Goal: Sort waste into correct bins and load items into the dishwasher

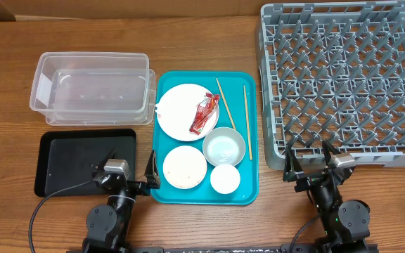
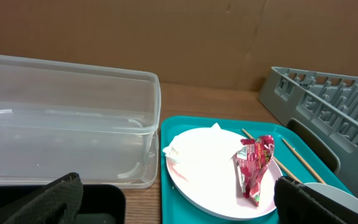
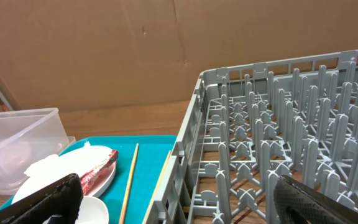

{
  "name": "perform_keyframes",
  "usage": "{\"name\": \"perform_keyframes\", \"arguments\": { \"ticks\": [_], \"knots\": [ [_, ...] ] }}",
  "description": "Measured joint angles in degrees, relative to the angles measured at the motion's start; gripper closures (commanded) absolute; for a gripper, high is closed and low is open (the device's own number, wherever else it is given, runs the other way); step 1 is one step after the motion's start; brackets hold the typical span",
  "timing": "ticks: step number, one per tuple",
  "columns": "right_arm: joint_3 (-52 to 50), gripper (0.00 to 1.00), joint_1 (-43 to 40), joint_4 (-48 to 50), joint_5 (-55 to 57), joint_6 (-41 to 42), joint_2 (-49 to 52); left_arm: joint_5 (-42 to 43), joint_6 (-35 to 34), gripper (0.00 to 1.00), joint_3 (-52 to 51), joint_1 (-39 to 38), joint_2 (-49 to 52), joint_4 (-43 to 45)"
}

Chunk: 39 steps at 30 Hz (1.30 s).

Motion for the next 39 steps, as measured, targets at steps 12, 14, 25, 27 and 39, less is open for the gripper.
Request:
{"name": "perform_keyframes", "arguments": {
  "ticks": [12, 14, 25, 27, 39],
  "knots": [
    [0.0, 0.0, 0.0, 0.0, 0.0, 0.0, 0.0, 0.0, 0.0, 0.0, 0.0, 0.0, 0.0, 0.0],
    [0.0, 0.0, 0.0, 0.0, 0.0, 0.0, 0.0, 0.0, 0.0, 0.0, 0.0, 0.0, 0.0, 0.0],
    [0.0, 0.0, 0.0, 0.6, -1.0, 0.0, 0.0, 4.7, -3.8, 0.0, 0.0, 0.0, 0.0, 3.9],
    [0.0, 0.0, 0.0, 0.8, -3.8, 0.0, 0.0, 7.9, -5.4, 0.0, 0.0, 0.0, 0.0, 3.8],
    [7.3, 0.0, 0.0, -6.7, -20.5, 3.9, 0.5, 21.5, -10.4, 0.0, 8.4, 0.0, 0.7, -3.2]
  ]
}}
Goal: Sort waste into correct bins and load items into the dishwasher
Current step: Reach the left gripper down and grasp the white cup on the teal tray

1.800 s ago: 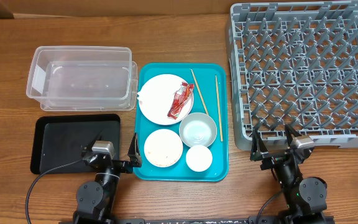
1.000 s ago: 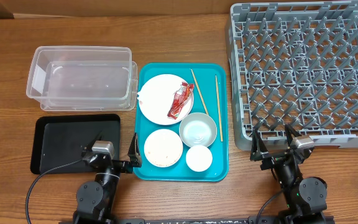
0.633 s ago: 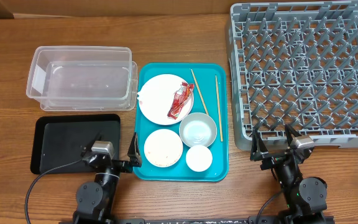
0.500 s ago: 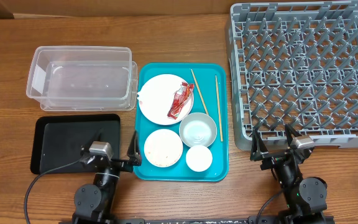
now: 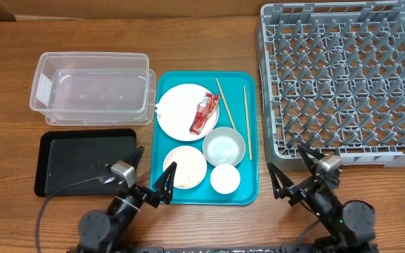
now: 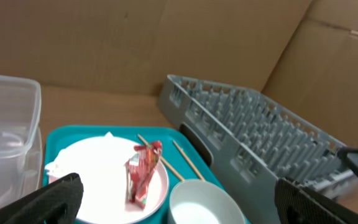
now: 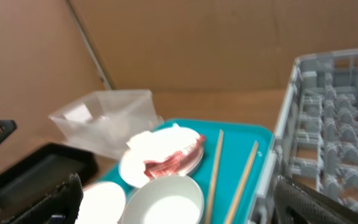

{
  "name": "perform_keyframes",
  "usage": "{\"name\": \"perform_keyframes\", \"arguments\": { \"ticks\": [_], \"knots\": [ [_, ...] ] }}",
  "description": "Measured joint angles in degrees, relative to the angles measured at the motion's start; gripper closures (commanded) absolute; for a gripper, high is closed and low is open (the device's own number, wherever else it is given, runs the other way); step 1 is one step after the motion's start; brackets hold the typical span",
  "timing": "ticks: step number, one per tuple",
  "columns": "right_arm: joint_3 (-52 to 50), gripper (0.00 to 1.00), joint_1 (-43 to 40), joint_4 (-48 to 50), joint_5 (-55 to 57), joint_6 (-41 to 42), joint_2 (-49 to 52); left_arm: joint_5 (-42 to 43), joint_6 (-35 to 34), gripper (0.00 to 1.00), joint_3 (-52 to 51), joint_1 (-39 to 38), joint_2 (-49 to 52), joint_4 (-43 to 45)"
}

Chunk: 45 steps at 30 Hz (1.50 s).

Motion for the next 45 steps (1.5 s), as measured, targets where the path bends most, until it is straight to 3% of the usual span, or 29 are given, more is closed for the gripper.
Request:
{"name": "perform_keyframes", "arguments": {
  "ticks": [6, 11, 18, 22, 27, 34, 37, 40, 42, 45],
  "knots": [
    [19.5, 0.0, 0.0, -14.2, 1.2, 0.7, 7.9, -1.8, -0.2, 0.0, 22.9, 0.0, 12.3, -21.2],
    [37.1, 0.0, 0.0, -33.3, 6.1, 0.4, 24.2, -2.3, 0.8, 0.0, 40.7, 0.0, 31.0, -39.1],
    [52.5, 0.0, 0.0, -44.1, 5.7, 0.2, 43.8, 3.7, 1.2, 0.0, 53.5, 0.0, 46.9, -43.5],
    [53.9, 0.0, 0.0, -45.3, 0.3, 0.0, 48.2, 6.3, 1.0, 0.13, 54.3, -2.6, 51.6, -46.3],
    [53.9, 0.0, 0.0, -45.2, -2.7, 0.1, 50.1, 0.4, -0.2, 0.22, 54.4, -14.6, 59.1, -52.6],
    [53.9, 0.0, 0.0, -43.1, -3.9, 0.6, 50.1, -8.9, -4.3, 0.38, 54.2, -30.7, 73.2, -47.7],
    [53.9, 0.0, 0.0, -43.6, -4.0, 0.7, 50.1, -10.8, -5.5, 0.57, 54.2, -34.1, 80.3, -44.4],
    [53.9, 0.0, 0.0, -44.8, -4.0, 0.6, 50.1, -11.8, -6.3, 0.59, 54.2, -35.2, 86.1, -43.0],
    [53.9, 0.0, 0.0, -45.4, -4.0, 0.7, 50.1, -12.2, -6.7, 0.77, 54.1, -35.3, 88.7, -42.5],
    [53.9, 0.0, 0.0, -45.6, -4.0, 0.6, 50.1, -12.2, -7.7, 0.9, 54.1, -35.3, 91.0, -42.7]
  ]
}}
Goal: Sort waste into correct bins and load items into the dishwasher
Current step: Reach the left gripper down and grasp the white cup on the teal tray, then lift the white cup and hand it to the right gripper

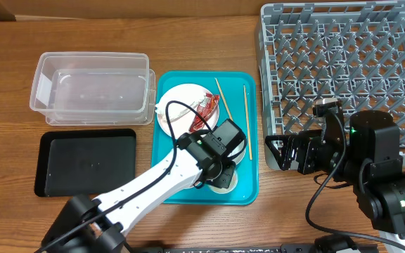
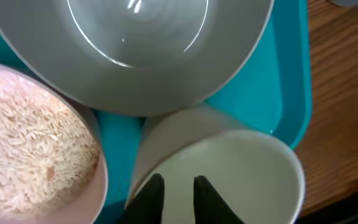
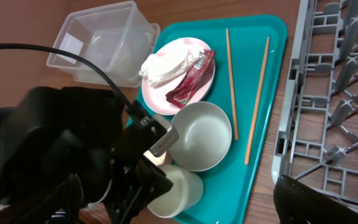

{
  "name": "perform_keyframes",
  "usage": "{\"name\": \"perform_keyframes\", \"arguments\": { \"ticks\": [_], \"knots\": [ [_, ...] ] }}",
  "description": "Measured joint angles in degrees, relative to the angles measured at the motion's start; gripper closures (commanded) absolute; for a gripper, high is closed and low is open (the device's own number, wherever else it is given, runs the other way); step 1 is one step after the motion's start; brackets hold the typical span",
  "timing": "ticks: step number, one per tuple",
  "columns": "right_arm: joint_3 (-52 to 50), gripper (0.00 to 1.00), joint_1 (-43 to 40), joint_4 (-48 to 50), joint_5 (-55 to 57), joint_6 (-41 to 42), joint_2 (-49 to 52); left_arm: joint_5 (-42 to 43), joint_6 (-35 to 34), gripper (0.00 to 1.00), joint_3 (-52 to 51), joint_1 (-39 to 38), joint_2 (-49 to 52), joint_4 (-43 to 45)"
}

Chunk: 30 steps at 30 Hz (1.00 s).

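Observation:
On the teal tray (image 1: 249, 191) stand a white cup (image 2: 241, 180), a metal bowl (image 2: 142, 56) and a pink bowl of rice (image 2: 30, 143). My left gripper (image 2: 177, 185) hangs just over the cup's mouth. Its fingers are drawn almost together and nothing shows between them. In the right wrist view the cup (image 3: 188, 190) looks tilted under the left arm. A white plate (image 1: 178, 105) carries a red wrapper (image 1: 204, 111) and a crumpled napkin. Two chopsticks (image 1: 245, 112) lie on the tray's right side. My right gripper (image 1: 281, 152) is open beside the grey dish rack (image 1: 343, 70), holding nothing.
A clear plastic bin (image 1: 90, 95) stands left of the tray, with a black tray (image 1: 86, 161) in front of it. The left arm crosses the tray's front half and hides most of the rice bowl from overhead.
My left arm went from the table's front edge to over the white cup, and its fingers closed from wide apart to nearly together. My right arm rose to the rack's front-left corner.
Both arms first sat low at the front edge, grippers open, facing the back. Then both had turned toward the tray. Now the left gripper is over the cup and the right one looks down on the tray from beside the rack.

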Motion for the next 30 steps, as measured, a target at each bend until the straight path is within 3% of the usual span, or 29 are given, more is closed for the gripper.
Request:
{"name": "perform_keyframes", "arguments": {
  "ticks": [2, 6, 7, 11, 15, 20, 23, 25, 27, 28, 30],
  "knots": [
    [0.0, 0.0, 0.0, -0.1, 0.0, 0.0, 0.0, 0.3, -0.2, 0.95, 0.0, 0.0, 0.1, -0.8],
    [0.0, 0.0, 0.0, -0.1, 0.0, 0.0, 0.0, 0.7, -0.2, 0.95, 1.0, 0.0, -0.3, -5.2],
    [0.0, 0.0, 0.0, -0.1, 0.0, 0.0, 0.0, 0.7, -0.2, 0.9, 1.7, 0.0, -0.6, -6.1],
    [0.0, 0.0, 0.0, -0.1, 0.0, 0.0, 0.0, 0.6, 0.5, 0.5, 5.2, 0.0, -3.4, -8.5],
    [0.0, 0.0, 0.0, -0.1, 0.0, 0.0, 0.0, -1.6, 0.2, 0.4, 6.6, 0.0, -5.9, -9.1],
    [0.0, 0.0, 0.0, -0.1, 0.0, 0.0, 0.0, -3.4, -0.2, 0.46, 4.5, 0.0, -4.5, -7.3],
    [0.0, 0.0, 0.0, -0.1, 0.0, 0.0, 0.0, -3.7, -0.5, 0.54, 3.2, 0.0, -1.5, -6.4],
    [0.0, 0.0, 0.0, -0.2, 0.0, 0.0, 0.0, -3.5, -1.0, 0.65, 2.9, 0.0, 0.4, -5.5],
    [0.0, 0.0, 0.0, -0.2, 0.0, 0.0, 0.0, -3.1, -1.3, 0.89, 2.9, 0.0, 1.5, -5.1],
    [0.0, 0.0, 0.0, -0.1, 0.0, 0.0, 0.0, -2.7, -1.4, 0.96, 2.9, 0.0, 1.7, -5.2],
    [0.0, 0.0, 0.0, -0.2, 0.0, 0.0, 0.0, -1.7, -1.2, 0.96, 2.9, 0.2, 1.8, -6.4]
  ]
}}
